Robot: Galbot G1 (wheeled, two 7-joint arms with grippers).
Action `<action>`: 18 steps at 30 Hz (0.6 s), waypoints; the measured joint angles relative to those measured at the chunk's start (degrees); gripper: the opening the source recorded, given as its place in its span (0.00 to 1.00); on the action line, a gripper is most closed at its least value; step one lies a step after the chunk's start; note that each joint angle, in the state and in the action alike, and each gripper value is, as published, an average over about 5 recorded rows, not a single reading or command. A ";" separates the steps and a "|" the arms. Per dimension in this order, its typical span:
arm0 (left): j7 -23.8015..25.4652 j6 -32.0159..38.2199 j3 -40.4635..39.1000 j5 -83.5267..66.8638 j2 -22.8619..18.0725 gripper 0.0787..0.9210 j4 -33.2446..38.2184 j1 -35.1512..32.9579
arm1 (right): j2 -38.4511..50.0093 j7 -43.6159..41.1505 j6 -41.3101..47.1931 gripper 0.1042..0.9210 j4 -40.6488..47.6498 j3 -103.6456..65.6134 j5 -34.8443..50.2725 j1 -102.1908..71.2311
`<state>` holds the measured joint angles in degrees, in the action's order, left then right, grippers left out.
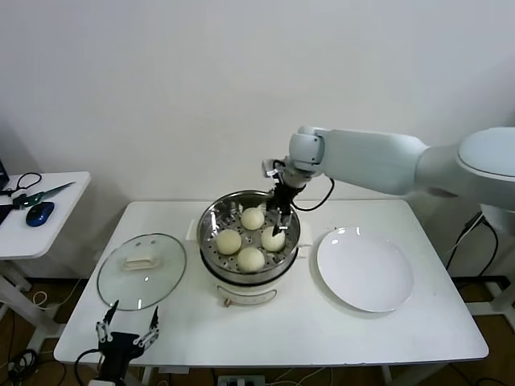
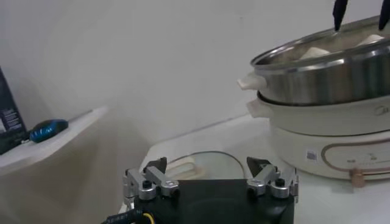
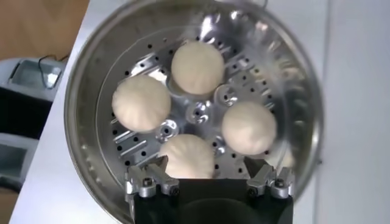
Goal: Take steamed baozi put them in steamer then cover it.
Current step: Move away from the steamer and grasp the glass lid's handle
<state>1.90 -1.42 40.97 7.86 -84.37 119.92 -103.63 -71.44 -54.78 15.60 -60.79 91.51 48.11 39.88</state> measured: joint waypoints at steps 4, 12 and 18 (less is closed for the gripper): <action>0.00 -0.03 0.36 0.01 0.02 0.88 0.12 -0.04 | 3.59 2.37 -3.12 0.88 -1.18 -2.51 0.96 -0.29; -0.05 -0.29 1.00 0.44 -0.49 0.88 0.86 0.53 | 14.04 14.56 -11.56 0.88 -6.76 -11.08 3.08 -5.88; -0.10 -0.33 1.31 1.24 -0.89 0.88 1.44 1.47 | 22.31 25.03 -17.35 0.88 -11.82 -24.32 3.12 -17.22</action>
<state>1.80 -1.75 42.28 9.09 -85.26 121.36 -102.16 -49.13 -29.75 -1.75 -72.62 67.19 51.23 22.66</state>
